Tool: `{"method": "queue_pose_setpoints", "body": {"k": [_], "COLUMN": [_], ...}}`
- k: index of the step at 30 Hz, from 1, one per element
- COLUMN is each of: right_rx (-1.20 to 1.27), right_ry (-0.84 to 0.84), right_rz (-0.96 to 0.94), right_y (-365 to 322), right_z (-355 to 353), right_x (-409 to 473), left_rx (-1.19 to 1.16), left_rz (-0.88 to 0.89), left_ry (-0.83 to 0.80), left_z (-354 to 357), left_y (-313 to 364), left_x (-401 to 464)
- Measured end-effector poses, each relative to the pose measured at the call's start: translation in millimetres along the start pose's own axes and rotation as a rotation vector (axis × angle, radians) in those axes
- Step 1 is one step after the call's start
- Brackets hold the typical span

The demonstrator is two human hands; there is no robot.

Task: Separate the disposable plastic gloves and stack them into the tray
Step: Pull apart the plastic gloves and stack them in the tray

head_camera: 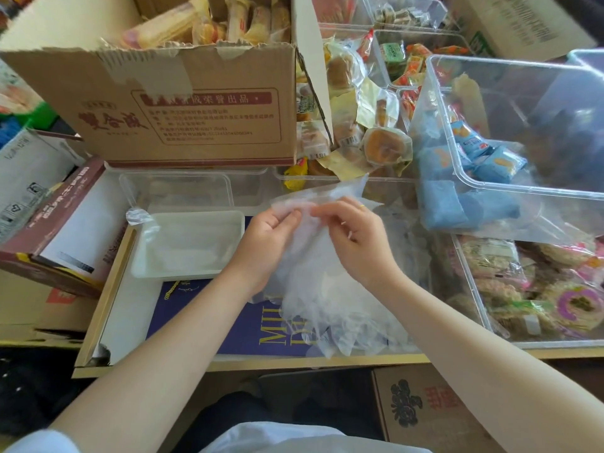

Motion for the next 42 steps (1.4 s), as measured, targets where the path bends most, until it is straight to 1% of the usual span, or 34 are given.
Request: {"method": "queue_pose_setpoints", "body": {"k": [2,3,4,5,6,8,9,10,12,14,18,25,27,30,31,33,35,38,40,42], "right_rx": [-0.086,-0.097,-0.102,-0.067,0.020,0.301,0.403,0.430,0.393,0.367,0.265,0.260,0.258,0.388,0.402,0.370,0.359,0.340,0.287,0.232], "right_ry": [0.219,0.297,0.321,0.272,0.187,0.015,-0.047,-0.092,-0.149,-0.166,-0.161,-0.008,-0.003,-0.105,-0.144,-0.165,-0.135,-0.123,-0.192,-0.291], "right_rz": [0.008,0.054,0.120,0.202,0.288,0.414,0.442,0.435,0.382,0.353,0.337,0.371,0.378,0.430,0.434,0.407,0.407,0.449,0.438,0.404], "right_y": [3.7,4.7,8.8,10.7,14.3,17.3,17.0,15.5,14.0,13.0,10.0,7.4,6.7,5.0,5.2,6.5,8.3,9.2,9.2,4.9], "right_z": [-12.6,-19.3,-25.4,-31.3,-36.2,-44.1,-47.2,-49.5,-51.4,-50.7,-50.8,-62.5,-66.3,-67.4,-67.5,-68.1,-69.8,-73.6,-74.5,-73.4], "right_x": [-1.6,-1.3,-0.2,1.8,3.6,7.4,8.8,10.4,12.9,16.4,18.7,29.5,31.1,27.9,26.3,24.7,24.3,23.9,23.2,22.3], "left_rx": [-0.042,-0.064,-0.089,-0.110,-0.119,-0.127,-0.120,-0.114,-0.116,-0.085,0.076,0.283,0.291,0.237,0.207,0.139,0.116,0.215,0.265,0.276], "left_rz": [-0.064,-0.093,-0.111,-0.121,-0.127,-0.127,-0.125,-0.125,-0.132,-0.140,-0.128,-0.119,-0.091,-0.001,0.026,0.044,0.032,-0.033,-0.105,-0.125], "left_ry": [0.002,0.001,-0.008,-0.028,-0.056,-0.092,-0.088,-0.082,-0.074,-0.074,-0.121,-0.105,-0.074,0.038,0.071,0.083,0.054,-0.040,-0.147,-0.182], "left_z": [-4.4,-6.3,-6.8,-7.4,-6.9,-6.7,-8.1,-8.9,-10.7,-12.4,-9.0,-18.4,-17.3,-17.1,-18.5,-20.4,-21.0,-22.4,-23.4,-19.2], "left_y": [0.3,0.8,2.8,4.1,6.4,10.4,9.8,10.1,10.8,10.4,3.2,-17.6,-17.7,-14.8,-14.6,-14.0,-15.9,-19.1,-18.7,-13.5], "left_x": [0.3,0.2,-0.8,-1.9,-3.2,-4.6,-3.8,-3.8,-4.5,-5.0,-11.2,-16.5,-18.7,-19.4,-18.9,-18.6,-18.7,-21.7,-22.9,-21.7]}}
Point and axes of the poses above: each hand's wrist, its own x-axis towards the middle knuckle, its own z-axis out of the palm, y = z × x, the point moved 1 cm from there along x, towards the middle knuckle, and after that the axes turned 12 degrees about -z, right-handed, at the moved point
